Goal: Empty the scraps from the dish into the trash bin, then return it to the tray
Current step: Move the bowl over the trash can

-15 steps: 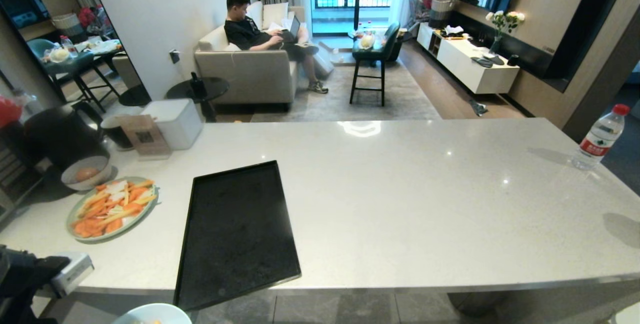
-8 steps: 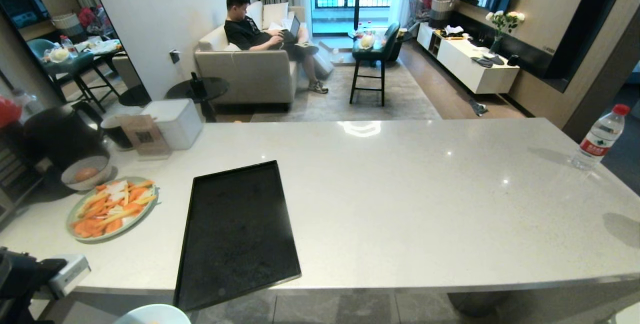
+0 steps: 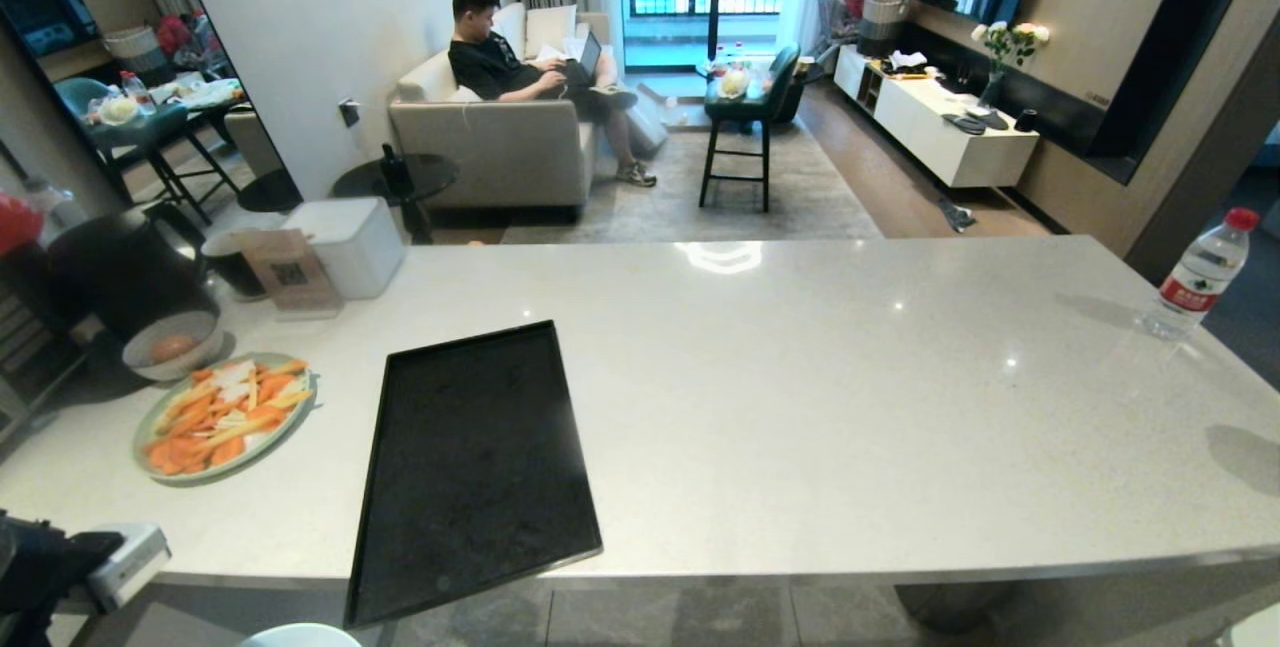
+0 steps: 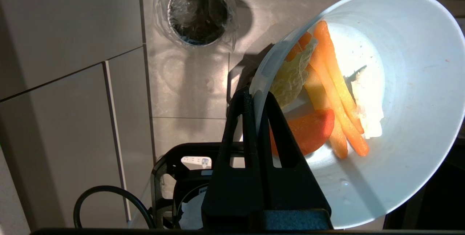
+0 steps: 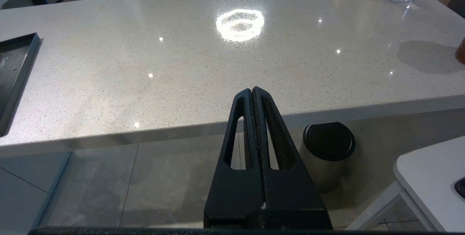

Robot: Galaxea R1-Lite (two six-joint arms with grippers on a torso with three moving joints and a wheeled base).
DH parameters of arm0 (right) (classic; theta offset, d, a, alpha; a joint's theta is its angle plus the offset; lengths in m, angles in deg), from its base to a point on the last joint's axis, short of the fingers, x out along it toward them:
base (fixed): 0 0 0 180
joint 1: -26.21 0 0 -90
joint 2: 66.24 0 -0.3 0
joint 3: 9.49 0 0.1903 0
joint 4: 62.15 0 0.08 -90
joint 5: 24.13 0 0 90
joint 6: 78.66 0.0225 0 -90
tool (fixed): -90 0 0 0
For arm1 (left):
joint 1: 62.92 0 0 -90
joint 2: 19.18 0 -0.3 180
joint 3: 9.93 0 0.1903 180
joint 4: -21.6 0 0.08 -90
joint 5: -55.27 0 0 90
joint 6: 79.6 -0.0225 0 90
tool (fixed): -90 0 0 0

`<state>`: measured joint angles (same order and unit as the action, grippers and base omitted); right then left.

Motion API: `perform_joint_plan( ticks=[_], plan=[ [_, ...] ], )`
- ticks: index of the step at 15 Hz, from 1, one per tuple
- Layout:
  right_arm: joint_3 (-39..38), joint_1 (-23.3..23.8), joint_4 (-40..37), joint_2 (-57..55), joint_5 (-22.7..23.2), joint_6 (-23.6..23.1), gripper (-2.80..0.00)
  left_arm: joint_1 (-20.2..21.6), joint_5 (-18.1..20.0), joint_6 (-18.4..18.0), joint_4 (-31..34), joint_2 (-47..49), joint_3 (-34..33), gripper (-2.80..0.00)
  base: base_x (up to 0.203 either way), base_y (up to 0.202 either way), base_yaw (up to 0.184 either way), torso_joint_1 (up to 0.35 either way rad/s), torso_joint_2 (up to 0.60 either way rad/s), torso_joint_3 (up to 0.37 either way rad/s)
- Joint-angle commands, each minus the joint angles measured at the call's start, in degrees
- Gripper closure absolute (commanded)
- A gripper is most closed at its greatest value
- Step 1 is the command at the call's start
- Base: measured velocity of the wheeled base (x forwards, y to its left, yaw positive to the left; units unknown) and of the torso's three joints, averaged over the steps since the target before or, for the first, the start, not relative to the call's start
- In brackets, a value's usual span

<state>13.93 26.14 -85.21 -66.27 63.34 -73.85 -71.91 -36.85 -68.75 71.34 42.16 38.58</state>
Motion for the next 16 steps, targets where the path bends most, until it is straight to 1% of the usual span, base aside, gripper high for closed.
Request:
perform_joint_plan(
  ticks=[1,16],
  plan=[
    [0.0,0.0,0.0,0.0,0.0,0.0,0.0,0.0,0.0,0.0,0.2,-0.2,0.0,0.0,0.0,0.0,0.0,0.0,0.0,0.0],
    [0.0,0.0,0.0,0.0,0.0,0.0,0.0,-0.1,0.0,-0.2,0.2,-0.4,0.1,0.0,0.0,0.0,0.0,0.0,0.0,0.0]
  ],
)
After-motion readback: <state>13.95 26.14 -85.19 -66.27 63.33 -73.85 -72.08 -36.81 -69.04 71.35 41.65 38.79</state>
